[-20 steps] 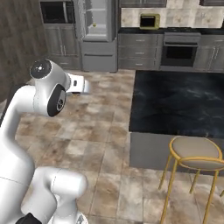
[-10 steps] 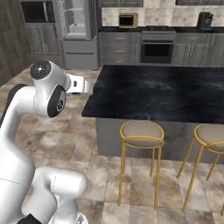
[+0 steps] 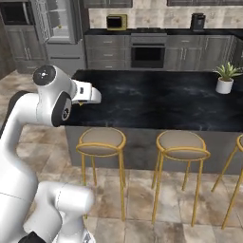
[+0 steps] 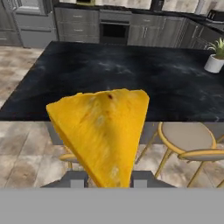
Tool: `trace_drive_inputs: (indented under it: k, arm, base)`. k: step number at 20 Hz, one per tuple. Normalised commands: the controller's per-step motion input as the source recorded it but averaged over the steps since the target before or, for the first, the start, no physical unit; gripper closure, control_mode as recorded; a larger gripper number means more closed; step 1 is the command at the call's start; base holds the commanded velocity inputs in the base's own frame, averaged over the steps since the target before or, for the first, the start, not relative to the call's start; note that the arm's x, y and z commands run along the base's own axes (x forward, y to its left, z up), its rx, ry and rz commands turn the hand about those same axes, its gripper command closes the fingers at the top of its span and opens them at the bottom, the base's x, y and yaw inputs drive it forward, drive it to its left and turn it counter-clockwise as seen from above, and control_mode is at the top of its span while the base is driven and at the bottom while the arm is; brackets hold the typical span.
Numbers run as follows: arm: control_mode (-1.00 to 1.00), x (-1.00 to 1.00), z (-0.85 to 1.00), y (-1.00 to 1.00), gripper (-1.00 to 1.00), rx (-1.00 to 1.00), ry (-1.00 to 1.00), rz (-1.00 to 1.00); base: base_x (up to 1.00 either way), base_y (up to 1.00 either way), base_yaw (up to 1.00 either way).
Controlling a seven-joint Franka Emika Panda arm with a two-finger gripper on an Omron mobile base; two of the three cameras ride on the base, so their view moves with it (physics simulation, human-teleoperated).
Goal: Take the cheese, steak, and lemon from the fridge and place them on the plate on the dining counter to create an appetizer plate.
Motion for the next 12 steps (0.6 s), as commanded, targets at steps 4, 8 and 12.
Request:
trace_drive_inputs:
  k: [4, 8, 12]
  arm:
    - [1.0, 0.0, 0.0, 0.0, 1.0, 0.0, 0.0, 0.0]
    - [1.0, 0.0, 0.0, 0.0, 1.0, 0.0, 0.0, 0.0]
    - [1.0, 0.0, 0.0, 0.0, 1.0, 0.0, 0.0, 0.0]
  base:
    - [-0.1, -1.0, -0.09]
    - [-0.21, -1.0, -0.1]
    - [-0.39, -1.0, -0.1]
